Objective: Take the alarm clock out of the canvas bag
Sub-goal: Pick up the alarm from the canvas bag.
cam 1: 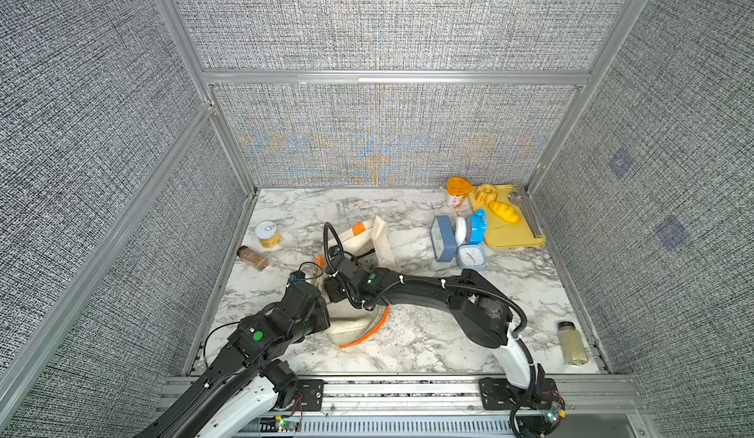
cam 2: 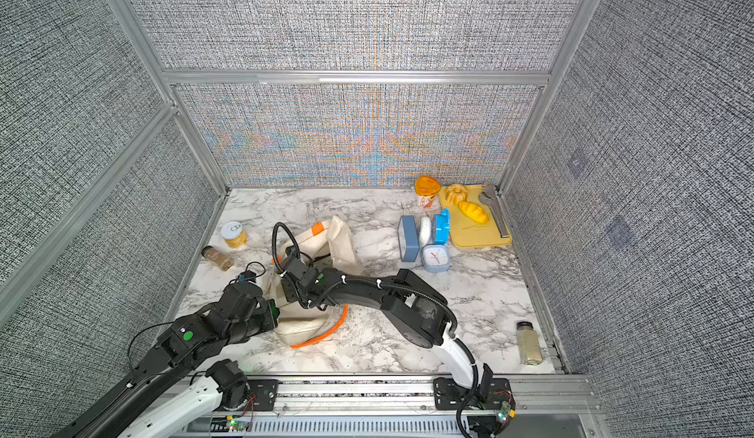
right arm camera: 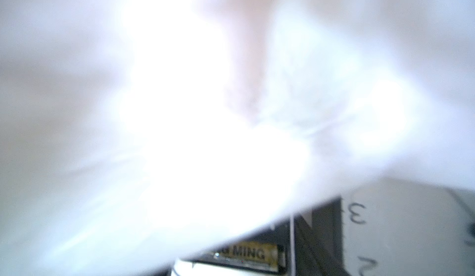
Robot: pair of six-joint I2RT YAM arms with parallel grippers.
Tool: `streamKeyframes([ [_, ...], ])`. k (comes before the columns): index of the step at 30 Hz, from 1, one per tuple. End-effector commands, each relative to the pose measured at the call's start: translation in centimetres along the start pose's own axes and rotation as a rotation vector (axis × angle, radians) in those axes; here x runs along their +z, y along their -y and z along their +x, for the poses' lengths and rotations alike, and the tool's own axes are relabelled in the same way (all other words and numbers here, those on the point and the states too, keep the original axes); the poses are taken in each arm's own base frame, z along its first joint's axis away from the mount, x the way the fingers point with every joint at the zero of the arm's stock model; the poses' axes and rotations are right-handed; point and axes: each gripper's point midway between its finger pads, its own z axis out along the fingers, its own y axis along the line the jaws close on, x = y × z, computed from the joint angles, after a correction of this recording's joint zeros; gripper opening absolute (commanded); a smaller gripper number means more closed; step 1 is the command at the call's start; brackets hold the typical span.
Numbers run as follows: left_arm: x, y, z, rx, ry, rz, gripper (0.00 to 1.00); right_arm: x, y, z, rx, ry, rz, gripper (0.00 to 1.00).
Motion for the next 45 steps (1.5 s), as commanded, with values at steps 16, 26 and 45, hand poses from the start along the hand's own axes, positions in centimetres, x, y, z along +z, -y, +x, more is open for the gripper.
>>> streamKeyframes([
  [16,-1.6,2.6,-3.1,0.047,0.083,0.055,0.00,-9.3,-0.1,-3.2,0.009,-0.038,-0.117,0.48],
  [26,-3.0,5.1,-5.0,0.109,0.109,0.108,0.00,-17.3,-0.8,-3.8,0.078,-0.097,-0.324,0.48],
  [45,-4.4,6.6,-7.3,0.190,0.186,0.122,0.00,-28.2,10.2,-1.7,0.855,-0.133,-0.244,0.48],
])
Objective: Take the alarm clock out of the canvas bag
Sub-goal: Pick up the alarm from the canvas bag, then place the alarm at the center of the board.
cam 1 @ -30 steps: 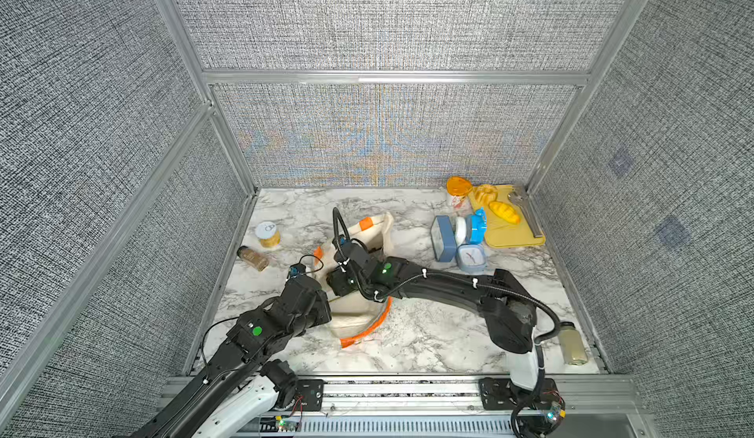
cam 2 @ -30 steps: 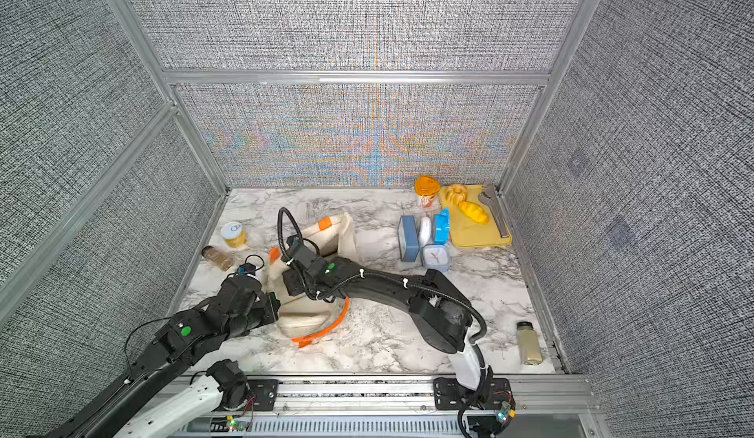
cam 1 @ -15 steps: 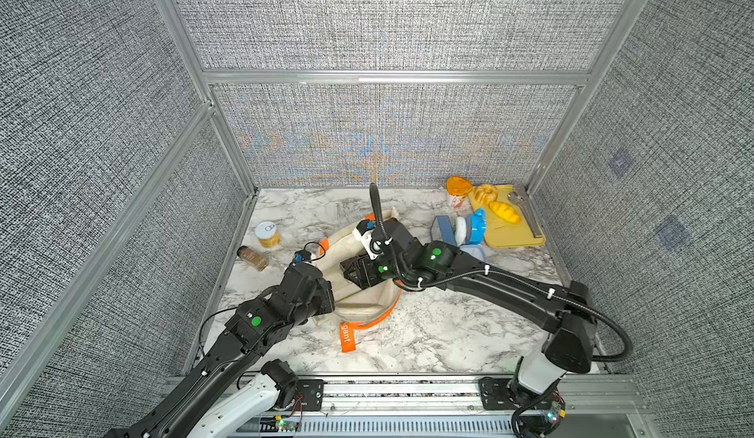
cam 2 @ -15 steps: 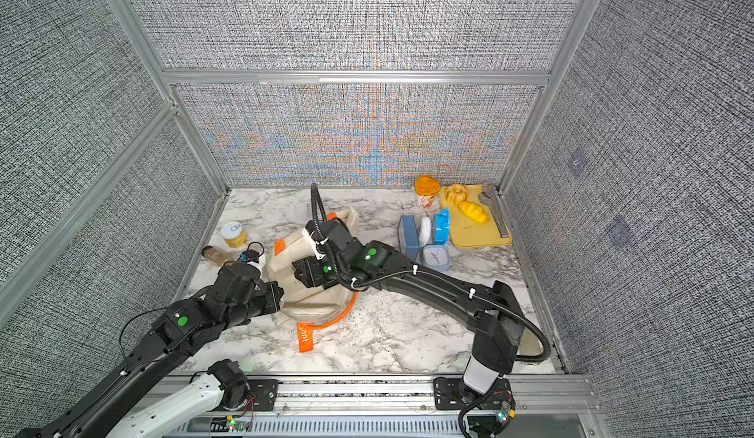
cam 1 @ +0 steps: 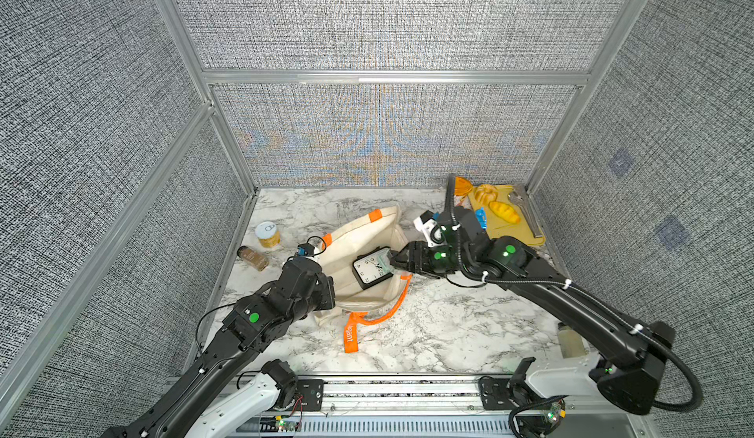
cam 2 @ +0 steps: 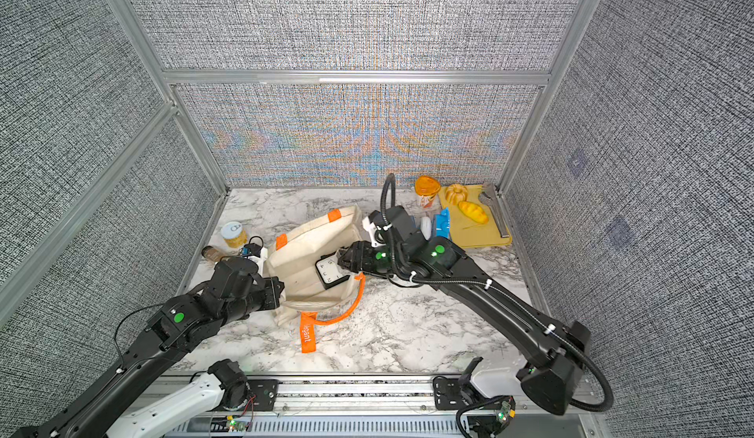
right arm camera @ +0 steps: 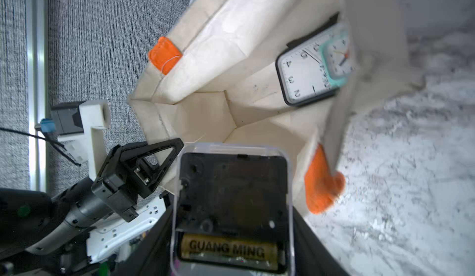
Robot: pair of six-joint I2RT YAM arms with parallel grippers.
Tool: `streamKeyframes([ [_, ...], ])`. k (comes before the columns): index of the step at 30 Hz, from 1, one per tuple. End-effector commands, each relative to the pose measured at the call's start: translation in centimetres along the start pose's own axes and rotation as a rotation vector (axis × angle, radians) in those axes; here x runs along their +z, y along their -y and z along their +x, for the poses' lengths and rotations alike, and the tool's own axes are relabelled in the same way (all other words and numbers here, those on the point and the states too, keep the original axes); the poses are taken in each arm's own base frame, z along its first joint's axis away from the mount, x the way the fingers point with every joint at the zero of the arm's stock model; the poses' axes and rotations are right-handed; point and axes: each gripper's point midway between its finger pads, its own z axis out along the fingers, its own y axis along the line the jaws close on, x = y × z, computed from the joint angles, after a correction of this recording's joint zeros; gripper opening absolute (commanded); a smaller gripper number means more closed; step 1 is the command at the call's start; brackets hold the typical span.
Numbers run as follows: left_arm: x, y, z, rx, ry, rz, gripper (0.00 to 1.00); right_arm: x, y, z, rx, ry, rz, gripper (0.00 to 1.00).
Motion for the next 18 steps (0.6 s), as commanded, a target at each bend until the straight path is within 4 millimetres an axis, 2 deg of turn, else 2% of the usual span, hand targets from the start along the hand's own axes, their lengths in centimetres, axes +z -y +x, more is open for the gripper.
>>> streamKeyframes([
  [1,-0.1,0.8,-1.6,0.021,0.068,0.026,0.00,-1.6,2.8,0.6,0.293,0.027,0.036,0.48],
  [6,0.2,1.0,-1.5,0.023,0.070,0.038,0.00,-3.6,8.5,1.4,0.601,0.102,0.098,0.48],
  [9,0.3,0.9,-1.5,0.028,0.071,0.037,0.00,-4.4,11.6,2.4,0.717,0.138,0.151,0.48],
  [14,0.5,0.9,-1.4,0.031,0.073,0.035,0.00,-5.4,15.0,1.9,0.727,0.227,0.241,0.48],
  [18,0.6,0.8,-1.4,0.033,0.067,0.029,0.00,-4.8,17.0,1.4,0.718,0.211,0.284,0.48],
])
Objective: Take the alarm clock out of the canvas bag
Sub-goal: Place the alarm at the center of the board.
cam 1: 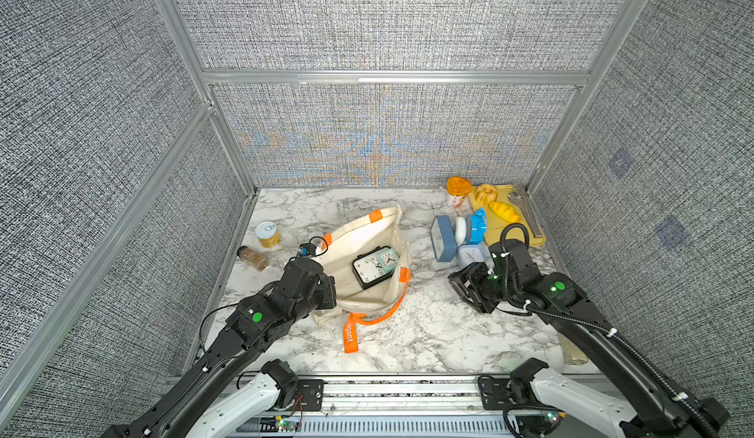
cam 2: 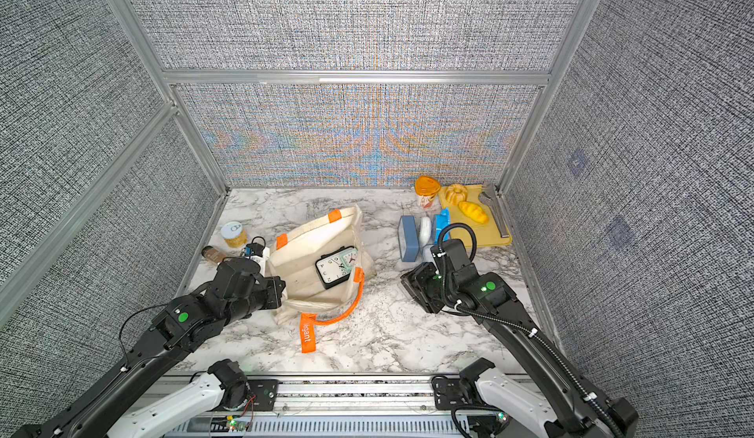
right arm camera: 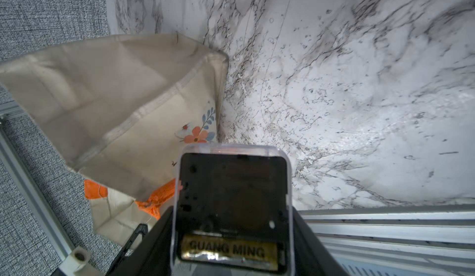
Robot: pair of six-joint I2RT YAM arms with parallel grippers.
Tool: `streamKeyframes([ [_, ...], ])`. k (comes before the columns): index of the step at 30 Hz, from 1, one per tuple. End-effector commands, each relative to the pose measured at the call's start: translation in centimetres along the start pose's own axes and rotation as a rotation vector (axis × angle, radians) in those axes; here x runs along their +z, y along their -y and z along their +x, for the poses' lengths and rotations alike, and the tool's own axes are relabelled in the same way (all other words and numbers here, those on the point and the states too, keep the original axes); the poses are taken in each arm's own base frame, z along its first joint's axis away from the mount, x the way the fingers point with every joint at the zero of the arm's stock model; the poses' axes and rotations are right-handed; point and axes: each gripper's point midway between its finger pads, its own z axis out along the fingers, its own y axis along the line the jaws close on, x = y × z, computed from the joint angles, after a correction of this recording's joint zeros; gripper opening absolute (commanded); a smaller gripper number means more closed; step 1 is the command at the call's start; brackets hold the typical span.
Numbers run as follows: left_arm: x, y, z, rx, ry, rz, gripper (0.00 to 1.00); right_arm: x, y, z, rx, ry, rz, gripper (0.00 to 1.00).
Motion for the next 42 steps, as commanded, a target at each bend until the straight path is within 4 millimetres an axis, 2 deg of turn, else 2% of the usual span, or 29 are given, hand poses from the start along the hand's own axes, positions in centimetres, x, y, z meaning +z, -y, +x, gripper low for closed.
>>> streamKeyframes([
  [1,-0.1,0.8,-1.2,0.008,0.048,0.029,0.00,1.3,1.8,-1.3,-0.014,0.013,0.066,0.48],
  [7,0.3,0.7,-0.9,0.001,0.041,0.027,0.00,4.6,4.1,-4.8,-0.062,0.059,0.161,0.49],
  [11,0.2,0.7,-1.0,-0.002,0.039,0.026,0.00,6.1,3.8,-6.7,-0.222,0.066,0.242,0.49],
  [13,0.2,0.6,-0.9,0.002,0.038,0.022,0.00,6.5,3.0,-7.7,-0.318,0.070,0.281,0.50],
  [18,0.0,0.4,-0.9,0.003,0.037,0.012,0.00,7.8,3.5,-9.4,-0.529,0.074,0.379,0.51],
  [21,-0.1,0.4,-0.9,-0.002,0.038,0.011,0.00,8.2,4.4,-10.0,-0.578,0.091,0.400,0.52],
  [26,-0.2,0.2,-0.9,0.004,0.030,0.000,0.00,9.0,3.3,-10.7,-0.697,0.121,0.368,0.52],
  [30,-0.2,0.2,-1.0,-0.002,0.028,-0.005,0.00,10.1,4.0,-11.0,-0.785,0.116,0.388,0.53],
  [31,-0.2,0.3,-1.0,-0.002,0.027,-0.004,0.00,10.7,5.4,-10.7,-0.786,0.099,0.405,0.53],
  [42,-0.1,-0.5,-0.3,0.038,0.011,-0.032,0.00,12.9,7.5,-10.7,-0.876,0.138,0.396,0.57],
])
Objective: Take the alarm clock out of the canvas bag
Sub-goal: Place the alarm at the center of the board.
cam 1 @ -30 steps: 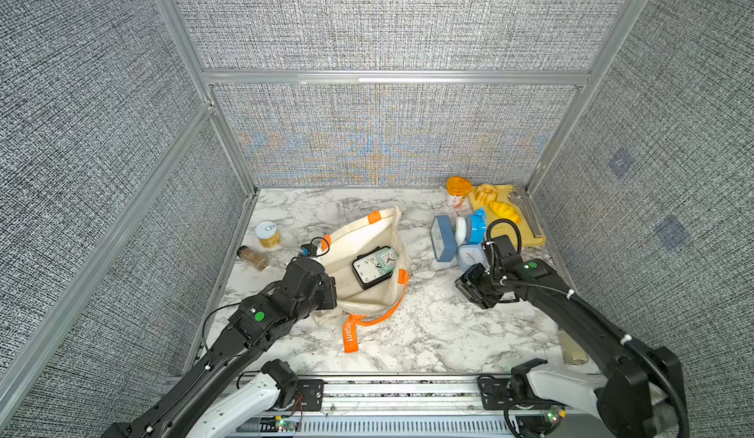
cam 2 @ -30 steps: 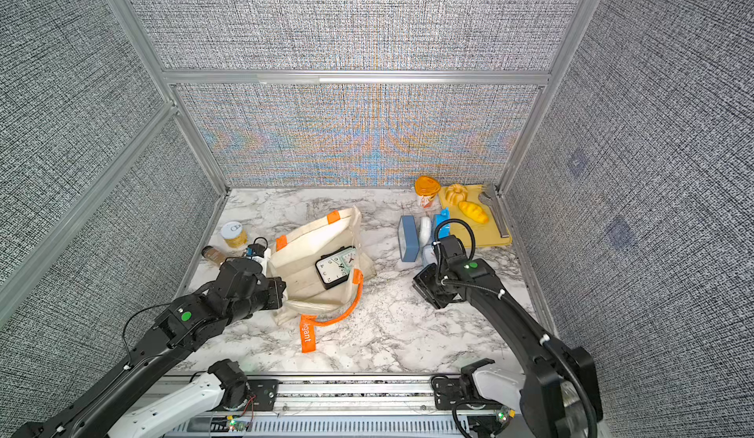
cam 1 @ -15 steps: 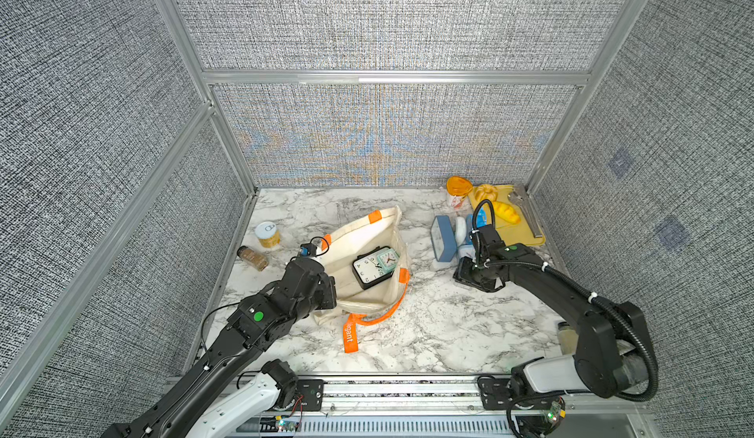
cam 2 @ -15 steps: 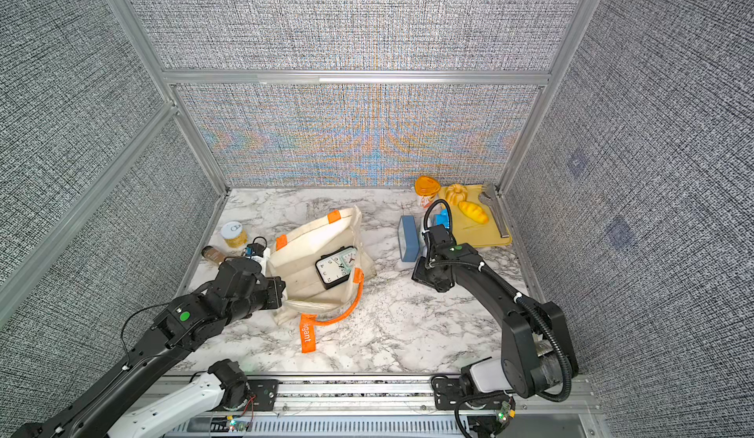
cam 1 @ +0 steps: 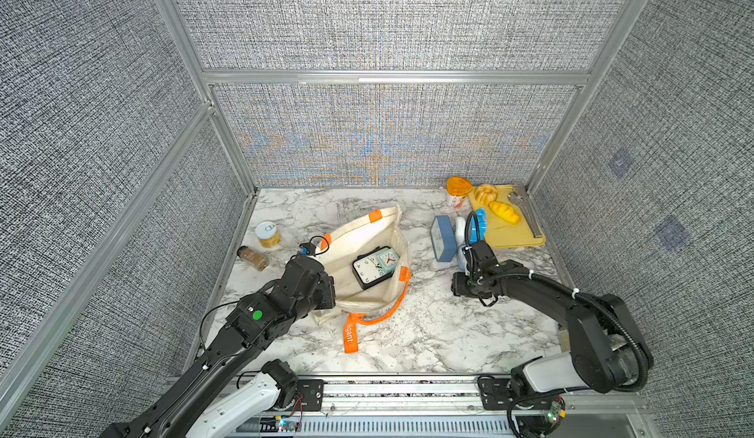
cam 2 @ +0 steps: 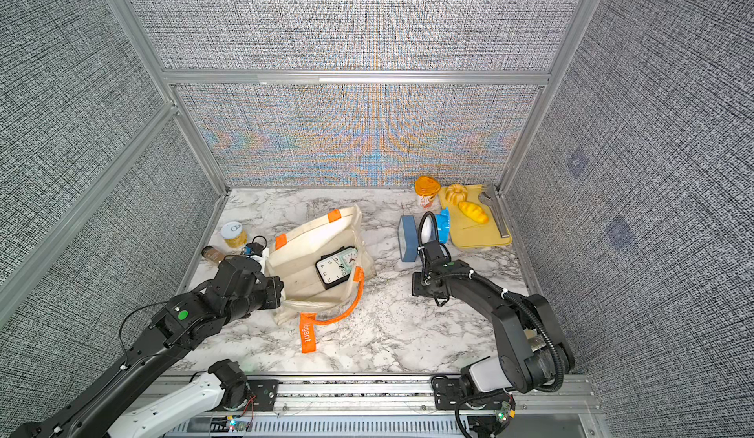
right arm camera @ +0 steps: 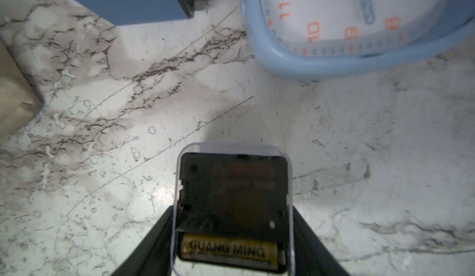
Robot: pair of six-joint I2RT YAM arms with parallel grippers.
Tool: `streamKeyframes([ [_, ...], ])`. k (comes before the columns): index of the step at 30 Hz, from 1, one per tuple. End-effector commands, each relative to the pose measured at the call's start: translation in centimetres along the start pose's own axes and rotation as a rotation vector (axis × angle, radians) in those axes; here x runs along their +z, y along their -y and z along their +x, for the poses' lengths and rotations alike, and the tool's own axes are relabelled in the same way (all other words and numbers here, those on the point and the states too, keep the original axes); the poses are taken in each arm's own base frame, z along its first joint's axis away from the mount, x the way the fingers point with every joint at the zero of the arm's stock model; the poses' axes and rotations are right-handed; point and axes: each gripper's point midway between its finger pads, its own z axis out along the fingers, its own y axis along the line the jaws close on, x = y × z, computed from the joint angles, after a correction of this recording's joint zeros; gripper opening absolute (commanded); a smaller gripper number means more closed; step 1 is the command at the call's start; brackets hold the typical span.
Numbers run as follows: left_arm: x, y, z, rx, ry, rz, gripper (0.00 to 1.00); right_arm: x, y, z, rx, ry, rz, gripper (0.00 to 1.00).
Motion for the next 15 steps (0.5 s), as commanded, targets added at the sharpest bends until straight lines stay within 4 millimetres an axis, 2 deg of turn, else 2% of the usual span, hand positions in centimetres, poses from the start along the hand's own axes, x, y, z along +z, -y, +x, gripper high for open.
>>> streamKeyframes([
  [1,0.1,0.1,-0.5,0.033,0.024,0.006,0.00,0.6,-0.1,-1.0,-0.022,0.056,-0.002,0.58],
  [8,0.5,0.5,-0.3,0.119,0.004,0.015,0.00,1.0,0.6,-0.7,-0.001,0.056,0.032,0.74],
  [12,0.5,1.0,-0.8,0.155,0.023,0.032,0.00,-0.1,0.8,-1.3,-0.001,0.092,0.043,0.84],
  [15,0.4,1.5,-1.1,0.183,0.028,0.049,0.00,-1.8,0.6,-2.3,-0.008,0.133,0.036,0.87],
])
